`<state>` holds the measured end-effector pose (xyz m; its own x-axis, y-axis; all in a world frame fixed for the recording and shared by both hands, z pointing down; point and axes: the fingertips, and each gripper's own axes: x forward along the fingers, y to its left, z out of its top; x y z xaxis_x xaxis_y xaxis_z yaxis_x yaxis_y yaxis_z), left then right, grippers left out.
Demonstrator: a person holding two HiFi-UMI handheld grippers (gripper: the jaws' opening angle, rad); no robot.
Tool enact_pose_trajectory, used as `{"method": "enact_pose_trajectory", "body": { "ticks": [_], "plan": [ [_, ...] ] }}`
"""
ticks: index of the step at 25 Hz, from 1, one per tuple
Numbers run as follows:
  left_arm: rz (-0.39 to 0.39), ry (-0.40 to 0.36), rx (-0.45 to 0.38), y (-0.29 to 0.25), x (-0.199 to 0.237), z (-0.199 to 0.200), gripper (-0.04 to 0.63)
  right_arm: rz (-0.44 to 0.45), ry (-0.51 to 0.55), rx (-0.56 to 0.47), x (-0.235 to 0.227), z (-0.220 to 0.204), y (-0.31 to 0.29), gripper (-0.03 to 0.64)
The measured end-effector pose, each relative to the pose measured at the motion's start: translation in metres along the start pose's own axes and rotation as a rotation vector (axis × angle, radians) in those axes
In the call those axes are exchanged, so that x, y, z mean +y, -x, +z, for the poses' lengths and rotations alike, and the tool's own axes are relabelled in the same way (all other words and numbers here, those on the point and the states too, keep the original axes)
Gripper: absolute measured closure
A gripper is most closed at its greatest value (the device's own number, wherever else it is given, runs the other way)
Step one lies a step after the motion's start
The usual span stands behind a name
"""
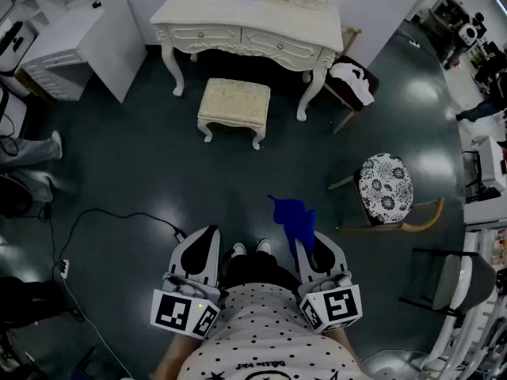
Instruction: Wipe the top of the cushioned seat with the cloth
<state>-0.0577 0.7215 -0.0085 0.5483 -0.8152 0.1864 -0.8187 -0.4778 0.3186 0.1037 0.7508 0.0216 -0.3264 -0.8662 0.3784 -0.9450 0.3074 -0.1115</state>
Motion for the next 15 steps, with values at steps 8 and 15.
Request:
{"method": "enact_pose_trajectory", "body": {
  "ticks": [8, 15],
  "plan": [
    [0.01, 0.007, -0.005, 0.007, 0.019, 0.001, 0.586, 0.002, 0.008, 0.001, 0.012, 0.001, -0.01, 0.552],
    [0.017, 0.016, -0.005, 0.009, 0.029, 0.002, 0.585, 0.01, 0.016, 0.01, 0.02, 0.002, -0.018, 0.552]
  ]
}}
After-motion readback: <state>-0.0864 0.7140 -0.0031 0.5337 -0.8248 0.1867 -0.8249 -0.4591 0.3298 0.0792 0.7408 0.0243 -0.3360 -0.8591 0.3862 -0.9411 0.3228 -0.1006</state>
